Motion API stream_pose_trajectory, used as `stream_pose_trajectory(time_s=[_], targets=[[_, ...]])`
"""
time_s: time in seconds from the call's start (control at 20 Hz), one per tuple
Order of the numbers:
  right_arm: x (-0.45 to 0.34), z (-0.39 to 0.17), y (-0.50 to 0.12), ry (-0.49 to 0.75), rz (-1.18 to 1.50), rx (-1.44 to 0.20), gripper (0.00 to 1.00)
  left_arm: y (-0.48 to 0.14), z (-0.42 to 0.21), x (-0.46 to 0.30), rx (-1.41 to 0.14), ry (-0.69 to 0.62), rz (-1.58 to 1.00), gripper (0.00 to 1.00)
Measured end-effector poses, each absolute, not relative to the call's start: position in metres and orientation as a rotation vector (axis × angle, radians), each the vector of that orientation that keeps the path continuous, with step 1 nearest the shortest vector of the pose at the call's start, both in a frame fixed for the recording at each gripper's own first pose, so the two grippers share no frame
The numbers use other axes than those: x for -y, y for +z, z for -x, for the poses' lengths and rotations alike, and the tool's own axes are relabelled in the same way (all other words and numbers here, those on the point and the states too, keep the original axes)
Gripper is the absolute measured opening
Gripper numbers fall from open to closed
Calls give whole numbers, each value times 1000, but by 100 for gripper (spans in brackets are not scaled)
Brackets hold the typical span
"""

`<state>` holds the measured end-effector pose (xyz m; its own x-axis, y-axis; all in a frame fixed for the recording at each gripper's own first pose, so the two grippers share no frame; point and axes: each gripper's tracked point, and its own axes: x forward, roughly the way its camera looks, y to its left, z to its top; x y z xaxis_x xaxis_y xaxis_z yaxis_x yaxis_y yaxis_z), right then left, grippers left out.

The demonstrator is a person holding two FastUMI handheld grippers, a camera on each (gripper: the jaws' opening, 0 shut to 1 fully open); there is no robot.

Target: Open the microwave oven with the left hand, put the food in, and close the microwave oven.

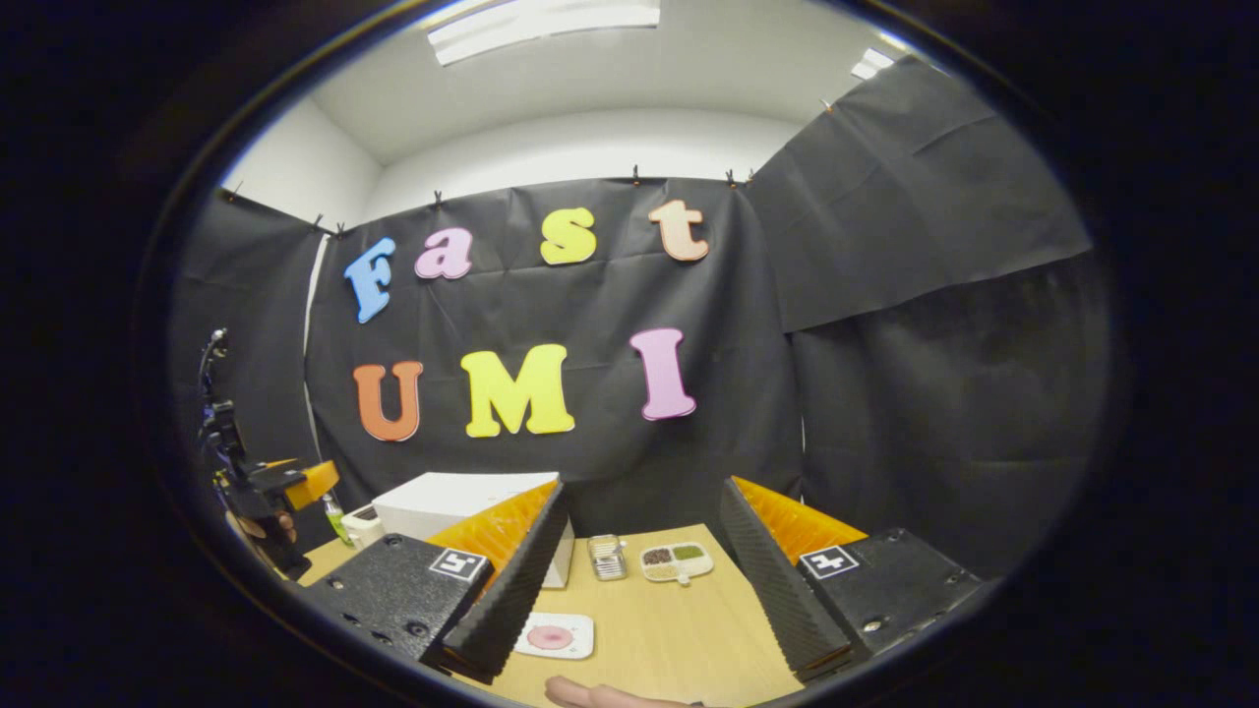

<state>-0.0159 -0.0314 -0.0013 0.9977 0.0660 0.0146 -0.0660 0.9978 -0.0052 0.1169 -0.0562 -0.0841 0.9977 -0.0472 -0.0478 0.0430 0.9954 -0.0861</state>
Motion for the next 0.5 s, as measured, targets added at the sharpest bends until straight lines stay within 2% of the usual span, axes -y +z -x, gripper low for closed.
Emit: stream_pose_trajectory(time_s=[0.05,0.1,0.15,0.2,0.25,0.5], targets=[[32,16,0,66,6,14,100,-94,-126,64,-56,-49,93,92],[33,15,-1,68,9,13,100,-106,-135,70,-70,-56,98,92],[34,15,-1,71,11,14,91,-119,-144,78,-87,-69,102,92],[33,15,-1,72,13,13,91,-131,-152,86,-100,-85,110,92],[34,15,-2,73,12,12,100,-142,-161,95,-109,-101,120,92],[35,7,-14,84,18,-12,100,-190,-199,119,-87,-106,112,92]])
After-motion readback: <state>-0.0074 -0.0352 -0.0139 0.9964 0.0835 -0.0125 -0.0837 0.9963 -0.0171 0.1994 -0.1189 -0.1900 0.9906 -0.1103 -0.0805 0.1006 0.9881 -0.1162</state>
